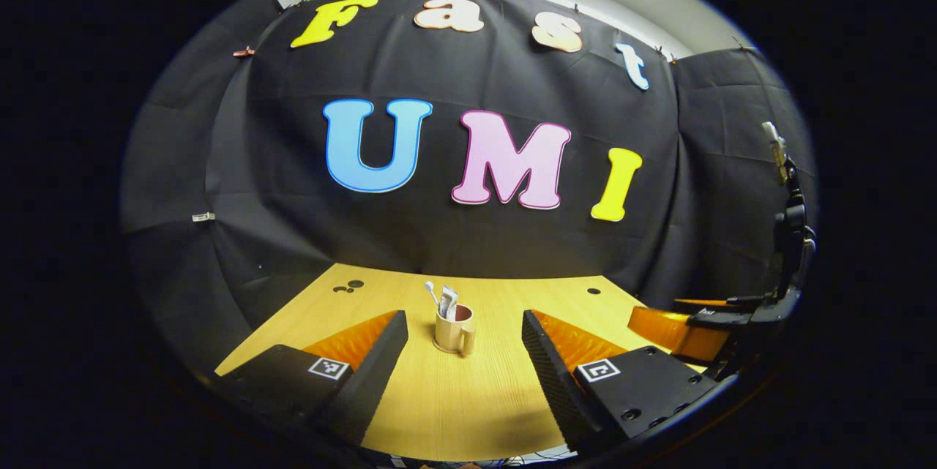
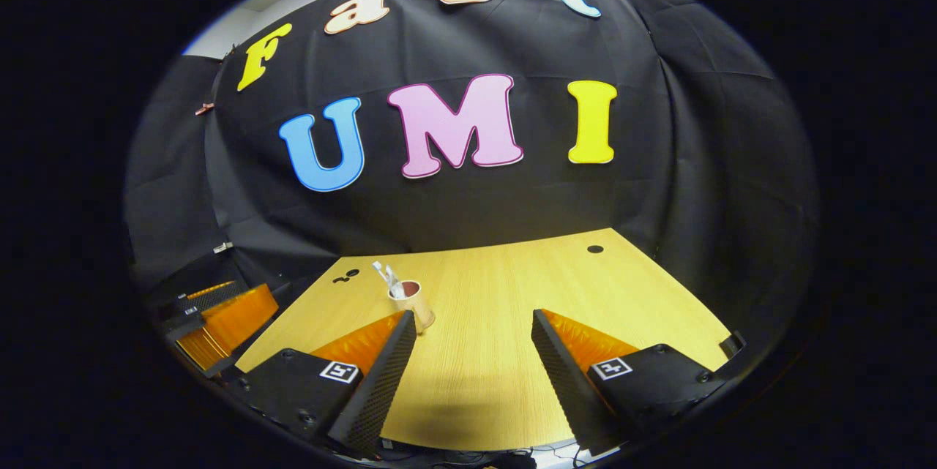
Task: Put the toothbrush and toothpaste on the desktop into the cup, then pick up the cup and place it on the coaster on the desktop.
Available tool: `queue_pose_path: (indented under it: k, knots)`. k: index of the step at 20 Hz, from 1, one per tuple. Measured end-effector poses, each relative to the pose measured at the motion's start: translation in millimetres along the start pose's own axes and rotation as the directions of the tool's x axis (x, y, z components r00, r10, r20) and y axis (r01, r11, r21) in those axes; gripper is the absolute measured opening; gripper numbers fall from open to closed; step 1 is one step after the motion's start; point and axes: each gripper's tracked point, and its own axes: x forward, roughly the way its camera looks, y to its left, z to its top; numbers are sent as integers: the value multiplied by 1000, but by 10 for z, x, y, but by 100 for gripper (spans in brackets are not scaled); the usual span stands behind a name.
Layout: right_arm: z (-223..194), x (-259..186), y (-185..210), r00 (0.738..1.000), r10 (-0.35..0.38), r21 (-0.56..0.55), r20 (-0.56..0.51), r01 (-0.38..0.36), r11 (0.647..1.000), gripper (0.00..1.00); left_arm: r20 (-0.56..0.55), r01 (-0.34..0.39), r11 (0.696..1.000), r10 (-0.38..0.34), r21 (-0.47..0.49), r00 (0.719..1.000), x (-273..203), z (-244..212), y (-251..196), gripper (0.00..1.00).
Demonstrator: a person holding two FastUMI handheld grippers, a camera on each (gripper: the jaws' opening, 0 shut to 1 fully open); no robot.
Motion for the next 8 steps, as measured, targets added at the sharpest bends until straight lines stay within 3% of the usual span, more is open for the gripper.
queue_pose_path:
  k: [8]
  knots:
    - [-80, -375, 47, 999, -41, -13, 21, 41, 999, 98, -8, 41, 999, -41, -29, 999, -257, -87, 91, 98]
